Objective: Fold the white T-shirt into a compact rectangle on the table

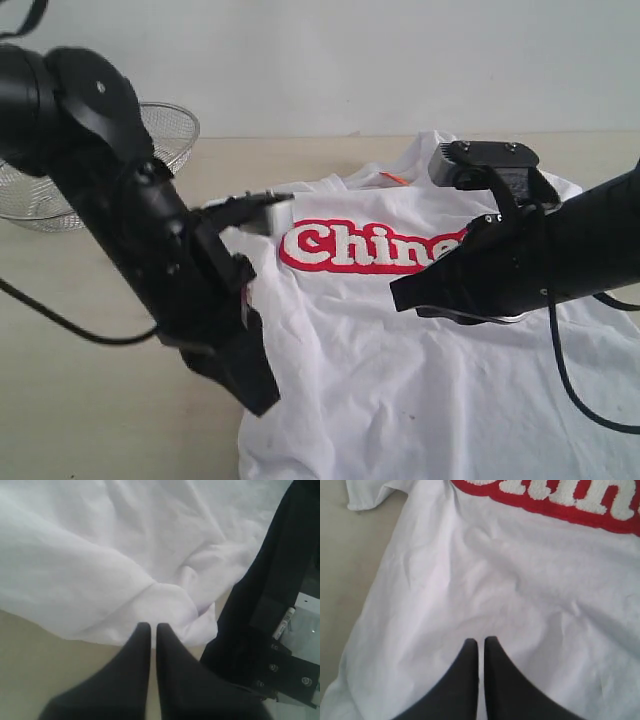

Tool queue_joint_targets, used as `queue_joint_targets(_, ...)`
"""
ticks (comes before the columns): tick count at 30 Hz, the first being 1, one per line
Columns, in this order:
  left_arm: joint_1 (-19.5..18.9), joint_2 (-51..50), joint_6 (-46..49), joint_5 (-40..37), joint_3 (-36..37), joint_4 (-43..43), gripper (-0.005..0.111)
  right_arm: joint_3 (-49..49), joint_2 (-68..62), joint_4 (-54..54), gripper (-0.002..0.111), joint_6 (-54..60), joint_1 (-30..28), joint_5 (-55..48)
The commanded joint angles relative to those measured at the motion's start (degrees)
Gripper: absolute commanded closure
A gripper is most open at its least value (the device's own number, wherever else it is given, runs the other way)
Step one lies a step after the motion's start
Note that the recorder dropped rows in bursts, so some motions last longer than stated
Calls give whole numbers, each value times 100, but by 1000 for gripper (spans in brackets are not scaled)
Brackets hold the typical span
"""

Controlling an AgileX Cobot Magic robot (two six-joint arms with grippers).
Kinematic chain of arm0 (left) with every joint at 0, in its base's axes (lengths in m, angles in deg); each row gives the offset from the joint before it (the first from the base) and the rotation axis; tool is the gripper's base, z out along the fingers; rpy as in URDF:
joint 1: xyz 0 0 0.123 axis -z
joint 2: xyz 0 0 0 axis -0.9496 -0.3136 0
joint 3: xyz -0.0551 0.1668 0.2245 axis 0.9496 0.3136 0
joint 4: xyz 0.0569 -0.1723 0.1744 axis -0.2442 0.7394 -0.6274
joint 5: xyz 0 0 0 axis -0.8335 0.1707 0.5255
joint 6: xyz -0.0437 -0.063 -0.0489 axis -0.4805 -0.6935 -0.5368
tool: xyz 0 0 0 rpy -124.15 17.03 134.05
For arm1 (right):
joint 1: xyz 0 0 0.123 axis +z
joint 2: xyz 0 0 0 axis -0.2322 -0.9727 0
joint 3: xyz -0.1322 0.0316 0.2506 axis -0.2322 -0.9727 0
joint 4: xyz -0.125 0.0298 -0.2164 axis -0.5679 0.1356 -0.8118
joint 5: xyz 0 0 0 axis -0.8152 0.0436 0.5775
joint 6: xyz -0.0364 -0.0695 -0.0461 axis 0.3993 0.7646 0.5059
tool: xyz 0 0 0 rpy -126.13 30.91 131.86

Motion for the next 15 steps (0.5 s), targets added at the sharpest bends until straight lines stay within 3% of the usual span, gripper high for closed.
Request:
queue_joint_targets(1, 498, -41, 76, 684, 512, 220, 102, -33, 73, -19, 109, 41, -20, -201)
queue_joint_targets(6, 767, -114, 58, 944, 696, 280, 102, -33, 73, -19, 109, 27, -20, -264)
queue_joint_targets(15, 763, -203, 58, 1659, 1254, 221, 102, -33, 73, -7, 109, -47, -20, -415)
